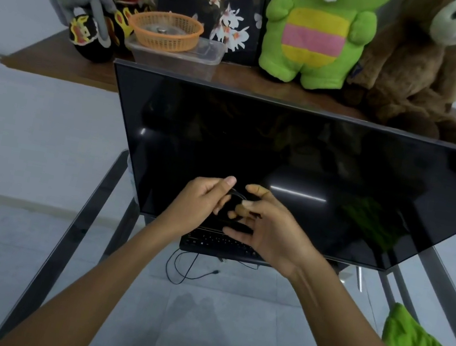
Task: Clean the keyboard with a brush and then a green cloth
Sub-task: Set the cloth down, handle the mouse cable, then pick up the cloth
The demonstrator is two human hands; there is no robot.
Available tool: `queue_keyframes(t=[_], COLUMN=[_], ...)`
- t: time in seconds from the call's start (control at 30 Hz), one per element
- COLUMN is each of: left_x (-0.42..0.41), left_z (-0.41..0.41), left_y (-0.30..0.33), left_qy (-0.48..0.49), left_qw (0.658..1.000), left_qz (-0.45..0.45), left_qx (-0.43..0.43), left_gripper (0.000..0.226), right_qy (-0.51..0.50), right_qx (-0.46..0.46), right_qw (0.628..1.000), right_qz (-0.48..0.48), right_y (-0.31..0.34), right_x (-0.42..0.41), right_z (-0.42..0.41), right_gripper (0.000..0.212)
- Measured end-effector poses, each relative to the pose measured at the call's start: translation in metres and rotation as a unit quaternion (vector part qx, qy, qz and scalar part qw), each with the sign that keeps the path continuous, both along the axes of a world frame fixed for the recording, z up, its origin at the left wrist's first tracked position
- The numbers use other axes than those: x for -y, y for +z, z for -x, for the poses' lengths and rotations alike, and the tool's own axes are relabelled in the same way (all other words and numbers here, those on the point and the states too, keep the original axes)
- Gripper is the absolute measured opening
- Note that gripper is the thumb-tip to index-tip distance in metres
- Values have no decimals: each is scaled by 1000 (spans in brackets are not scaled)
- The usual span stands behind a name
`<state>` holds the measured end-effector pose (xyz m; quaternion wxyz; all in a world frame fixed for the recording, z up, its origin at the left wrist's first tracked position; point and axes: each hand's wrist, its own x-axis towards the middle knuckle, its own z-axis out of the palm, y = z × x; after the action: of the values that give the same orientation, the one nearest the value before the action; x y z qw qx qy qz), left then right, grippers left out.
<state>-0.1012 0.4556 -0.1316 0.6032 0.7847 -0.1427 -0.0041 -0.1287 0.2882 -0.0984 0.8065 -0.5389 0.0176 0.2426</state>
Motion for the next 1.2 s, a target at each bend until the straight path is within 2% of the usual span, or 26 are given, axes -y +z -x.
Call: queue_keyframes(t=[0.07, 0.13, 0.2, 0.23, 0.3, 0.4, 0.47, 0.6, 0.73, 0.87, 0.97, 1.1, 1.2], left_x=[1, -1, 0, 2, 14, 44, 68, 128, 199, 253, 280, 291, 291], left_z=[-1, -2, -3, -2, -1, -1, -2, -3, 0, 1, -3, -7, -6], left_y=[-1, -2, -2, -3, -5, -16, -28, -61, -111, -170, -209, -239, -254], left_qy=[-7, -37, -87, -107, -121, -91, -75, -59, -100, -102, -82, -29, 9], left_qw=[997, 979, 949, 943, 953, 980, 988, 990, 974, 955, 948, 946, 946], left_qz=[43, 135, 220, 229, 189, 76, 32, -39, -111, -180, -212, -242, -286], left_qx=[-68, -150, -209, -218, -204, -158, -133, -119, -170, -211, -222, -216, -153], left_gripper=[49, 40, 27, 26, 28, 26, 23, 22, 16, 18, 14, 12, 9], right_qy=[-6, -49, -81, -91, -110, -146, -180, -233, -252, -233, -212, -134, -90], right_qx=[58, 100, 96, 87, 74, 48, 21, -25, -113, -198, -220, -183, -138], right_qw=[996, 983, 981, 982, 980, 975, 967, 932, 901, 874, 855, 828, 817], right_qz=[74, 144, 147, 144, 147, 160, 178, 276, 336, 377, 419, 513, 553], right_y=[1, 4, 4, 4, -2, -17, -31, -62, -114, -175, -217, -252, -269], right_x=[-1, 2, 12, 18, 30, 55, 79, 134, 192, 234, 254, 258, 259], right_z=[1, -2, -6, -7, -5, 3, 8, 19, 29, 30, 17, -1, -12], right_gripper=[37, 27, 21, 20, 20, 20, 18, 7, 2, 5, 8, 12, 14])
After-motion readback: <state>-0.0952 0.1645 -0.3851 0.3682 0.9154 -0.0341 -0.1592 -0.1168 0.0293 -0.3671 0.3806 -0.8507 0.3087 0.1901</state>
